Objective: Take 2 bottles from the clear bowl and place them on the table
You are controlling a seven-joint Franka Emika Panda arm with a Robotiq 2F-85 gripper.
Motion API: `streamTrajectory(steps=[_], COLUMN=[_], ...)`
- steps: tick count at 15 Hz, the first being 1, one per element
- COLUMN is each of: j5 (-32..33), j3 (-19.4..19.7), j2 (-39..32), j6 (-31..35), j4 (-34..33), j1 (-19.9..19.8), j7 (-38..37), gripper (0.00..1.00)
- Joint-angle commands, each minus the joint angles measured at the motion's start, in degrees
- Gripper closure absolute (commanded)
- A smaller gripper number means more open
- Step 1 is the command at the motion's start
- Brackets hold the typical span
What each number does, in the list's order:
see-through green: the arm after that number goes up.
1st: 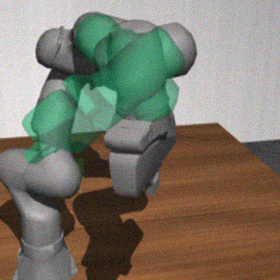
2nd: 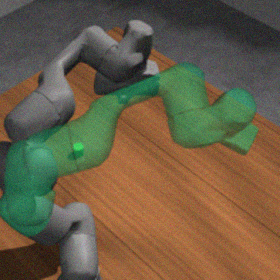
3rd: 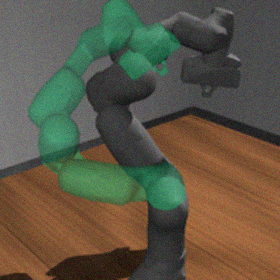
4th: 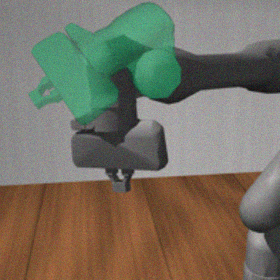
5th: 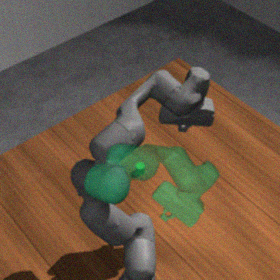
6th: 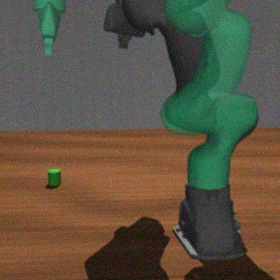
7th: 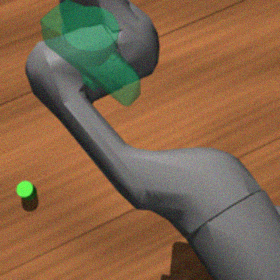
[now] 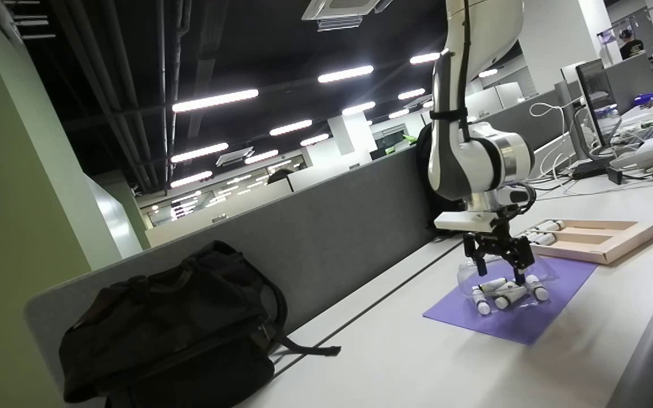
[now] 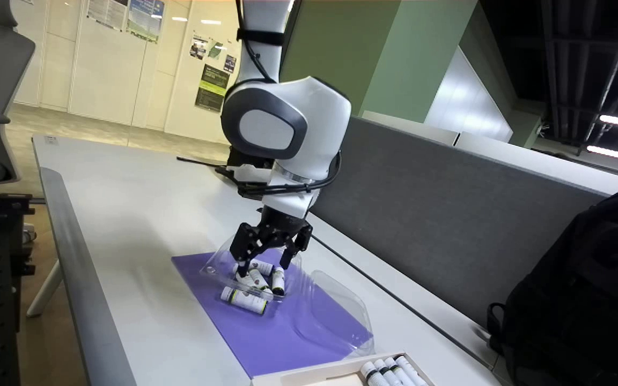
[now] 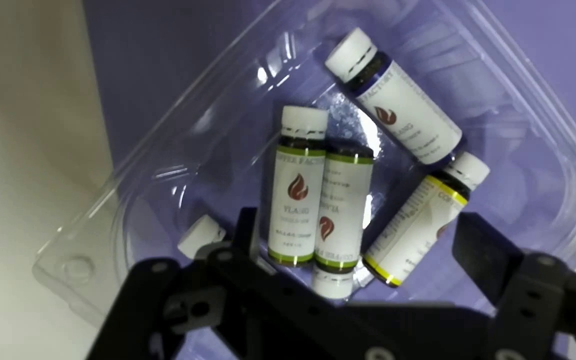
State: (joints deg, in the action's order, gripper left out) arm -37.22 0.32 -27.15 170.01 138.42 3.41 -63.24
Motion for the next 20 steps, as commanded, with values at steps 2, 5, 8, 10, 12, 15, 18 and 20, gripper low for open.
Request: streamTrajectory(steps=[2,5,8,10,12,15,18,20], j5=[-1.3,-0.7,-0.2,0.1,0.3,0.6,1.4,2.2], j3=[1.0,1.7,2.2,2.4,2.5,2.5,2.9,3.5], j2=[-4.7,-6.7,-7.6,-7.6,-6.9,-5.9,-5.7,-5.9], j6=[-2.1,-3.3,-3.9,-4.3,-4.2,-3.7,-4.0,-3.9], j4=[-4.2,-5.8,-6.8,-6.9,-6.4,-5.4,-4.9,-4.7], j1=[1.0,1.7,2.4,2.9,3.5,4.4,5.5,6.1], j7=[-6.1,-8.5,-10.2,-11.0,-11.4,-11.7,-12.0,-12.4], gripper=[0.00,0.00,0.00,0.00,0.00,0.00,0.00,0.00])
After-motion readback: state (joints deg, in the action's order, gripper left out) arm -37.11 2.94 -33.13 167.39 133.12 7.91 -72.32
